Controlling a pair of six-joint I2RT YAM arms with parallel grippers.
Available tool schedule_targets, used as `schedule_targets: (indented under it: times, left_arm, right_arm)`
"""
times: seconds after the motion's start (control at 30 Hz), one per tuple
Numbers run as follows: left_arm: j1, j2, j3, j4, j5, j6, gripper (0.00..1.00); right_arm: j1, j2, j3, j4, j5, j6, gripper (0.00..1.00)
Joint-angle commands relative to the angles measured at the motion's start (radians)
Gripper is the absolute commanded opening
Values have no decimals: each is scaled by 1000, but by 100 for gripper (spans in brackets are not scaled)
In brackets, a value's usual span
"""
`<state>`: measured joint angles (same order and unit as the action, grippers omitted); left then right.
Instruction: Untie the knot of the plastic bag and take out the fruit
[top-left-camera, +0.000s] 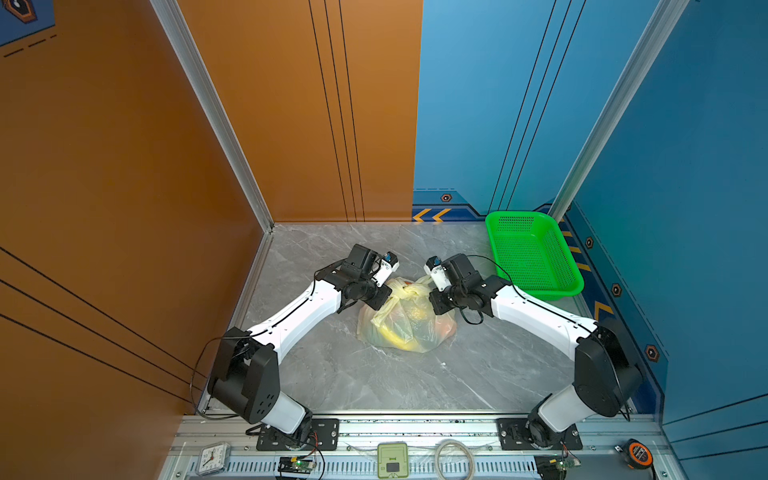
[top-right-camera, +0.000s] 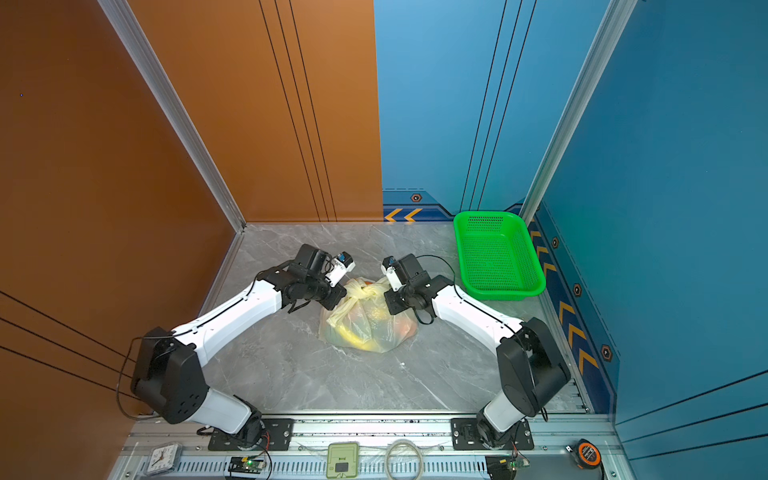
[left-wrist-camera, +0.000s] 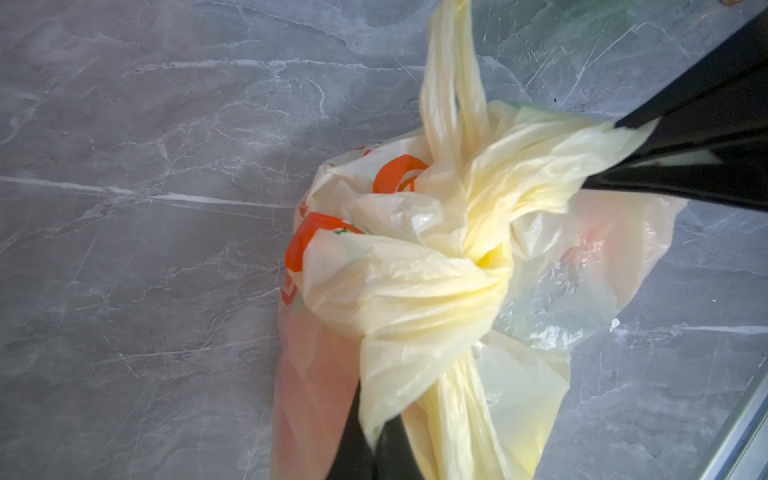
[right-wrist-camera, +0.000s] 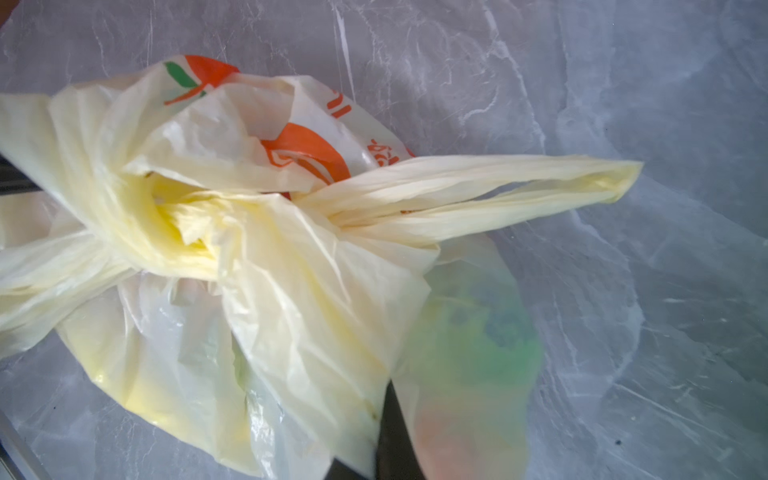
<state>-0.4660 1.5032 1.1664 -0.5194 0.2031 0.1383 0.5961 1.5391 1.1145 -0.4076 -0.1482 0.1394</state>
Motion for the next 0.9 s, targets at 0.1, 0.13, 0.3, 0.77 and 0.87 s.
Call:
schedule_targets:
  times: [0.1,0.13,0.3,0.77,0.87]
  left_arm:
    - [57,-57,-54,45,33,-58,0]
    - [66,-65,-63,54,35,-66,0]
    - [115,-100,-116,104,55,-114,0]
    - [109,-92,-92,123,112,-99,0]
    - [85,-92,-73,123,101,-96,0]
  right_arm:
    - [-79,-138,-113,-8,78,76,0]
    - [-97,-159,-134,-8,93,93,0]
    - [-196,-254,-241,-12,142,186,0]
    - [-207,-317,-207,-121,177,115,48]
    - [-163,-350,-163,-129,160,52,63]
